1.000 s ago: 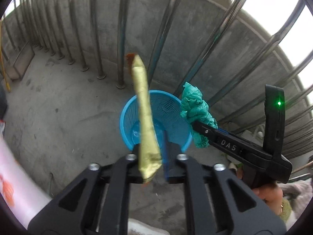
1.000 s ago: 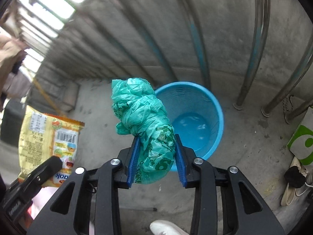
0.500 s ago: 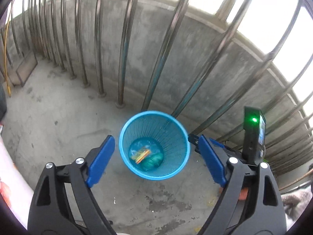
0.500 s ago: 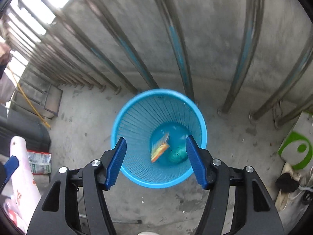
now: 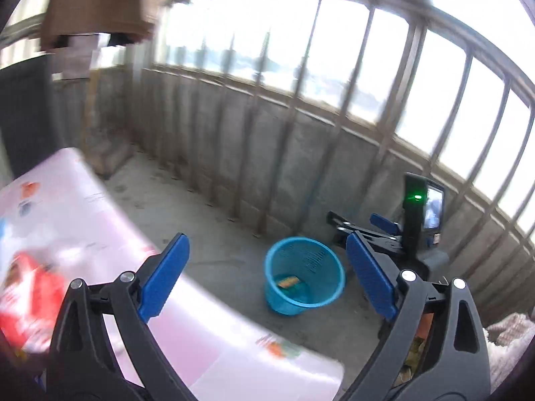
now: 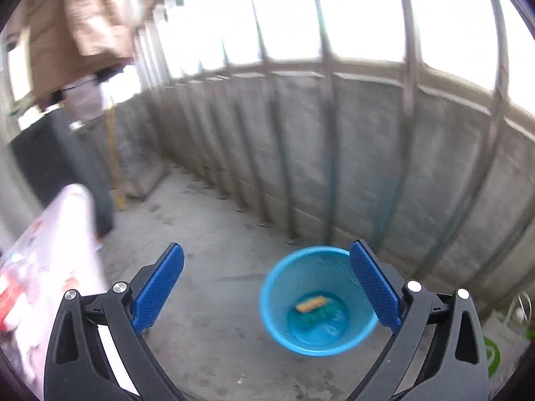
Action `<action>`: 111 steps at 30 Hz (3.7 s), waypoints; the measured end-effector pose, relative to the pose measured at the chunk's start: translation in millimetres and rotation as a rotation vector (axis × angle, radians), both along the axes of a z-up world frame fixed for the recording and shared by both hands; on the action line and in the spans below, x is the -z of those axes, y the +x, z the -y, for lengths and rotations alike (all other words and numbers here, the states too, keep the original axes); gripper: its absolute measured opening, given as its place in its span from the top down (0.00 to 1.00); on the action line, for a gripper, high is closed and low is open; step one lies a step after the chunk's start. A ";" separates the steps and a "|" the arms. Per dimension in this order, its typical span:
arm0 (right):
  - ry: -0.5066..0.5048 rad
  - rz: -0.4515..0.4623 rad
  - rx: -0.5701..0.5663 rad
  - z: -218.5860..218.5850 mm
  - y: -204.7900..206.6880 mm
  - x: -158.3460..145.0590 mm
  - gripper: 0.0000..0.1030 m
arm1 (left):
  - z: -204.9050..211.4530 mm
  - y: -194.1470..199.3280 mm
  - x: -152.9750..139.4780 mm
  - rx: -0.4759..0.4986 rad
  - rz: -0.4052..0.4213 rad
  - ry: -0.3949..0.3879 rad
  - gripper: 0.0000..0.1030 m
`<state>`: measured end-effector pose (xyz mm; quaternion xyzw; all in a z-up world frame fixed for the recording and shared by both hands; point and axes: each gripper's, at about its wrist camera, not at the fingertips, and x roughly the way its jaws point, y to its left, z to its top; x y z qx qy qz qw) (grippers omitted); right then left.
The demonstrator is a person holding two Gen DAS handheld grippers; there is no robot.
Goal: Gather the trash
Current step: 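Move both tools back toward the table over the Pepsi bottle, then grasp the Pepsi bottle around its label with the right tool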
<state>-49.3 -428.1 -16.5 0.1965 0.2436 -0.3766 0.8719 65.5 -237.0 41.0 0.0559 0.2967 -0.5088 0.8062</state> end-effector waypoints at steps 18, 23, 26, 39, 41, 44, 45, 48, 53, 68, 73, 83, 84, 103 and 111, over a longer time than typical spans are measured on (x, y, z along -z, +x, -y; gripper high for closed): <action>-0.292 0.118 -0.563 -194.5 64.9 -79.5 0.06 | -264.4 8.6 -10.0 -0.552 0.085 -0.101 0.10; -0.292 0.104 -0.685 -232.7 86.9 -75.4 0.06 | -291.5 9.2 1.4 -0.618 0.083 -0.067 0.10; -0.311 0.100 -0.743 -256.5 93.5 -77.3 0.06 | -304.8 4.5 11.7 -0.622 0.096 -0.033 0.10; -0.120 0.000 -0.947 -279.3 109.9 -44.0 0.38 | -345.6 10.3 38.6 -0.686 0.055 -0.040 0.33; -0.052 -0.023 -0.957 -277.8 114.3 -33.7 0.47 | -363.5 21.1 38.8 -0.727 0.016 -0.063 0.41; 0.022 -0.050 -0.957 -274.7 119.8 -21.3 0.57 | -391.5 37.7 42.4 -0.809 -0.031 -0.093 0.50; 0.045 -0.053 -0.959 -273.9 121.7 -18.2 0.58 | -400.0 44.1 44.5 -0.833 -0.050 -0.107 0.52; 0.127 -0.054 -0.972 -269.9 126.7 -10.5 0.62 | -418.3 67.2 56.6 -0.875 -0.133 -0.131 0.58; 0.246 -0.044 -0.986 -265.0 136.8 -1.3 0.64 | -422.5 108.9 89.2 -0.874 -0.296 -0.100 0.71; 0.393 -0.062 -1.033 -263.4 142.5 12.4 0.65 | -413.9 98.0 112.7 -0.738 -0.505 -0.193 0.87; 0.378 -0.059 -1.001 -255.2 136.3 10.1 0.65 | -409.9 64.3 109.9 -0.679 -0.539 -0.165 0.87; 0.372 -0.082 -0.889 -236.8 106.3 1.1 0.55 | -364.1 -1.0 108.2 -0.478 -0.589 -0.106 0.88; 0.394 -0.093 -0.891 -236.7 102.6 2.3 0.54 | -357.8 -4.9 108.0 -0.454 -0.594 -0.104 0.88; 0.831 -0.148 -0.885 -254.1 72.9 54.5 0.41 | -269.2 -34.9 119.2 -0.243 -0.613 -0.016 0.90; 0.737 -0.128 -0.928 -283.1 131.0 50.3 0.44 | -286.5 -12.8 119.7 -0.363 -0.587 -0.040 0.90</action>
